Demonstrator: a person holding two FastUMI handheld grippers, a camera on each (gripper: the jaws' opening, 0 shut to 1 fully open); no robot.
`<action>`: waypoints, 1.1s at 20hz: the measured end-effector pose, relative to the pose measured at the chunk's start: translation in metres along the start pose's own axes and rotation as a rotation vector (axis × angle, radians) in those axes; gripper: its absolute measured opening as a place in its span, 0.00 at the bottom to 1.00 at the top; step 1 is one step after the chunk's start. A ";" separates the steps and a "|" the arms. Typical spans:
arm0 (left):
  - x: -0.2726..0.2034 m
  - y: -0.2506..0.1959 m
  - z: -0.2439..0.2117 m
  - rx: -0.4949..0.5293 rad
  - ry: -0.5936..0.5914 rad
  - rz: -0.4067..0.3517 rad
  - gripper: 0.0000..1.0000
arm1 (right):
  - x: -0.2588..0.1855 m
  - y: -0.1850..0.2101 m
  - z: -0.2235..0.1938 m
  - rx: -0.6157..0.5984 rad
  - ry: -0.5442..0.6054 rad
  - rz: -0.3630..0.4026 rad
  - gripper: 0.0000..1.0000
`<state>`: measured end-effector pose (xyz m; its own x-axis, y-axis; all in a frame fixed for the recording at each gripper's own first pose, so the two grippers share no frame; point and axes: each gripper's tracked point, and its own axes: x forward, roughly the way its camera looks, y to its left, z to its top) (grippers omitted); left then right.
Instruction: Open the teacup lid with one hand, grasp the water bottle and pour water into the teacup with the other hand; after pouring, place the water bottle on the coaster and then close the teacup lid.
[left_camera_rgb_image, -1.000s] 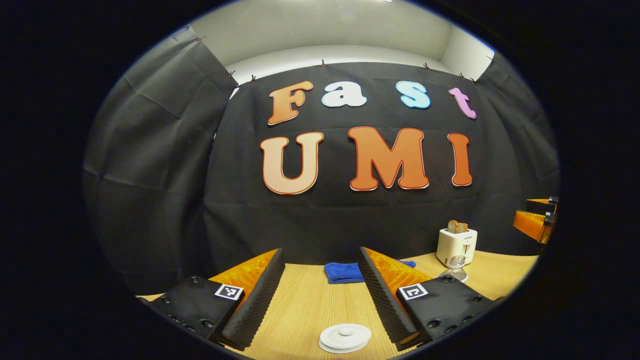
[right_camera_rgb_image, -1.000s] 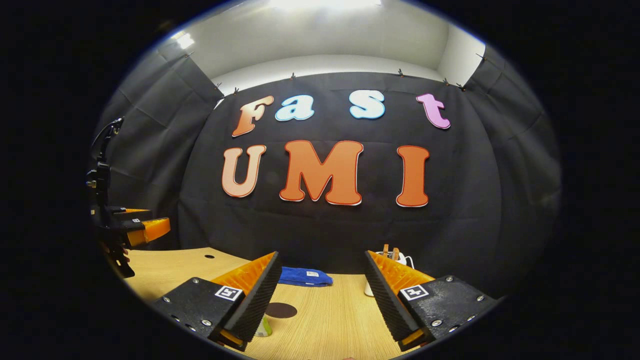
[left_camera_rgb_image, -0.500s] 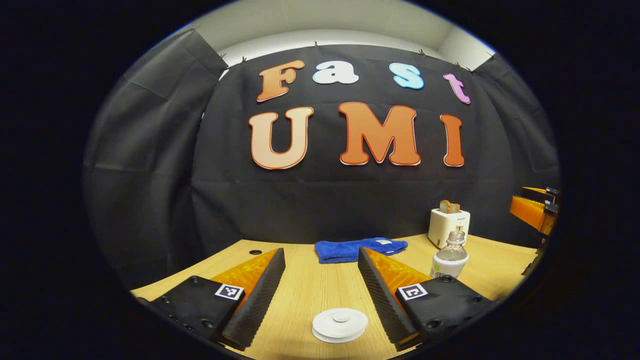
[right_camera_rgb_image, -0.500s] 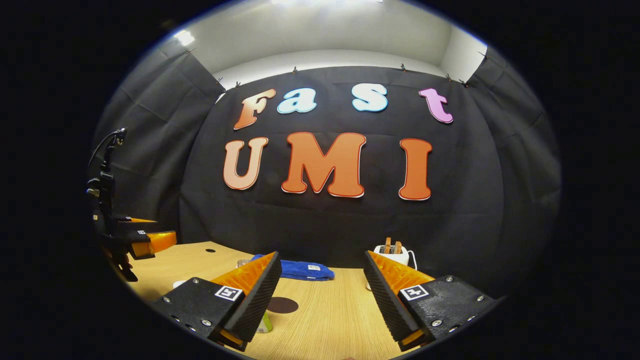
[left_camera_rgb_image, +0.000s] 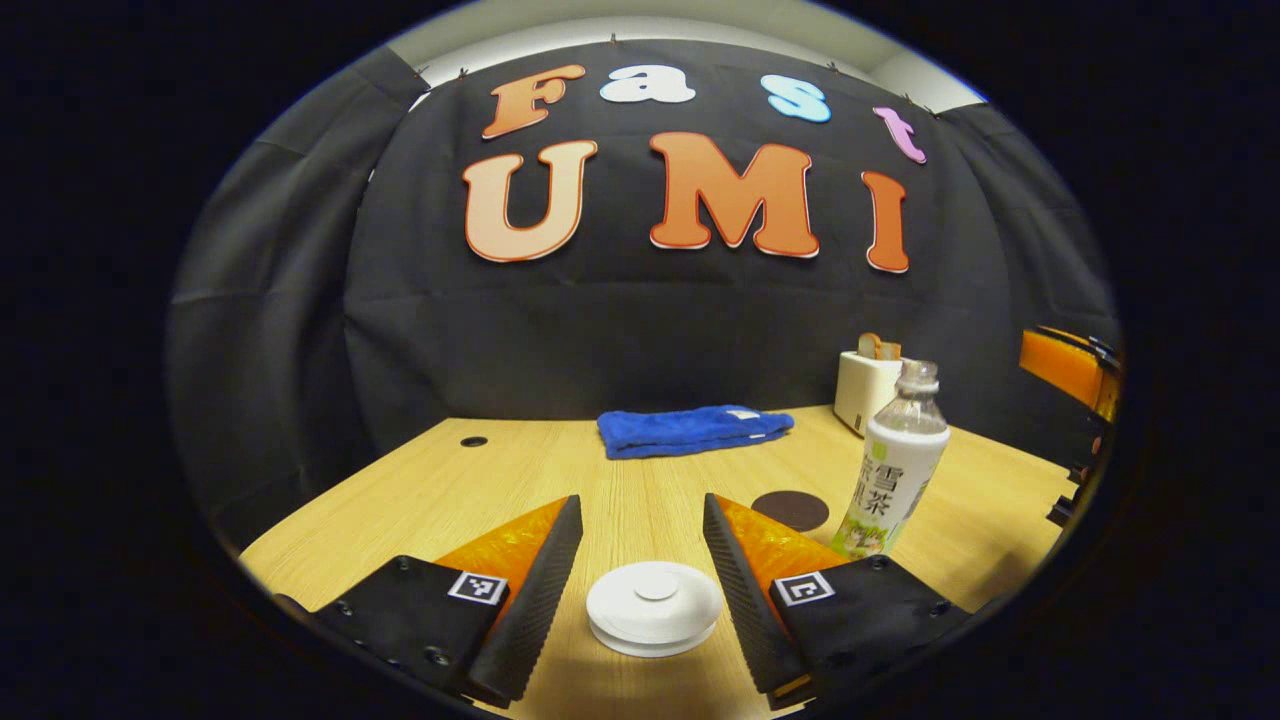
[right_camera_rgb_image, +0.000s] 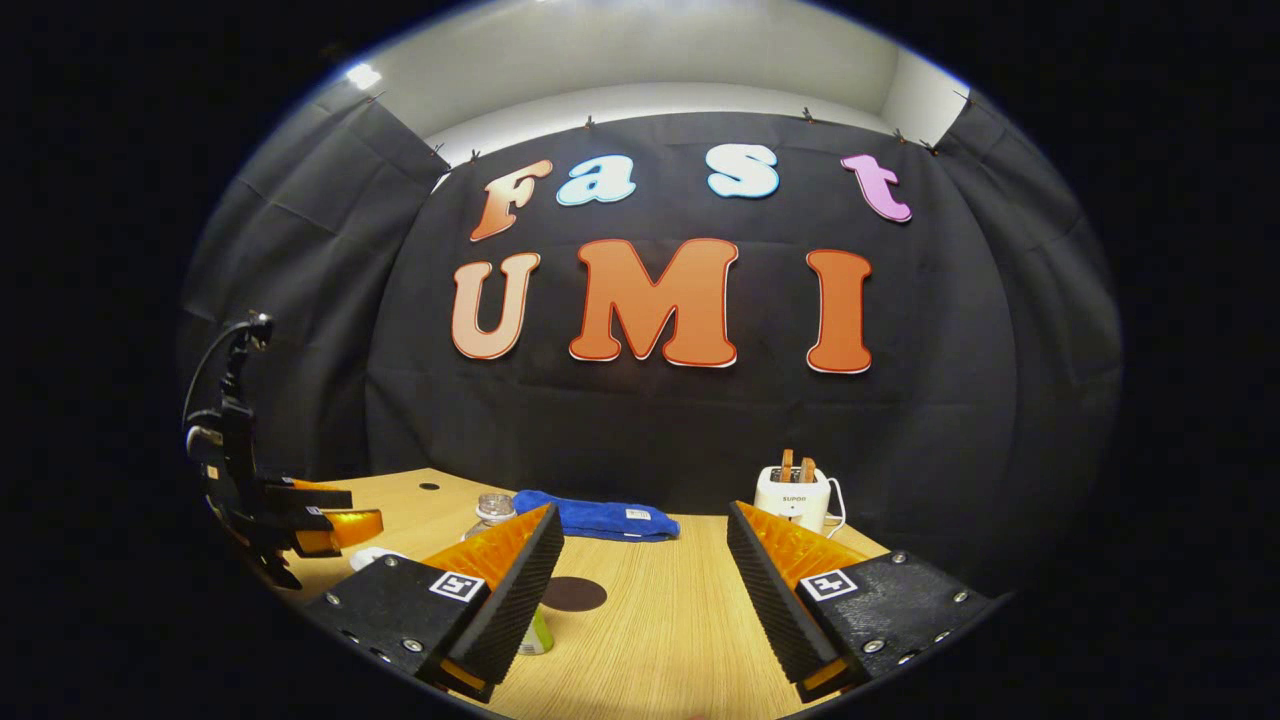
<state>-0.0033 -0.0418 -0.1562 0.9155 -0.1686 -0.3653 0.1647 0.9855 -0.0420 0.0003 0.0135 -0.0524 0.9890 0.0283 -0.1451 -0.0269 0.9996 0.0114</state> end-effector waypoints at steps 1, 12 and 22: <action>0.003 -0.001 -0.009 0.007 0.020 -0.001 0.82 | 0.001 0.000 -0.001 0.000 0.004 -0.002 0.99; 0.016 -0.013 -0.043 0.126 0.093 0.009 0.57 | 0.008 0.003 -0.019 0.003 0.042 0.006 0.99; 0.015 -0.008 -0.035 0.083 0.057 0.030 0.36 | 0.009 0.006 -0.025 0.004 0.060 0.016 0.99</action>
<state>-0.0032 -0.0515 -0.1937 0.8984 -0.1355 -0.4178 0.1697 0.9844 0.0456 0.0057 0.0195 -0.0783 0.9780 0.0443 -0.2039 -0.0416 0.9990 0.0177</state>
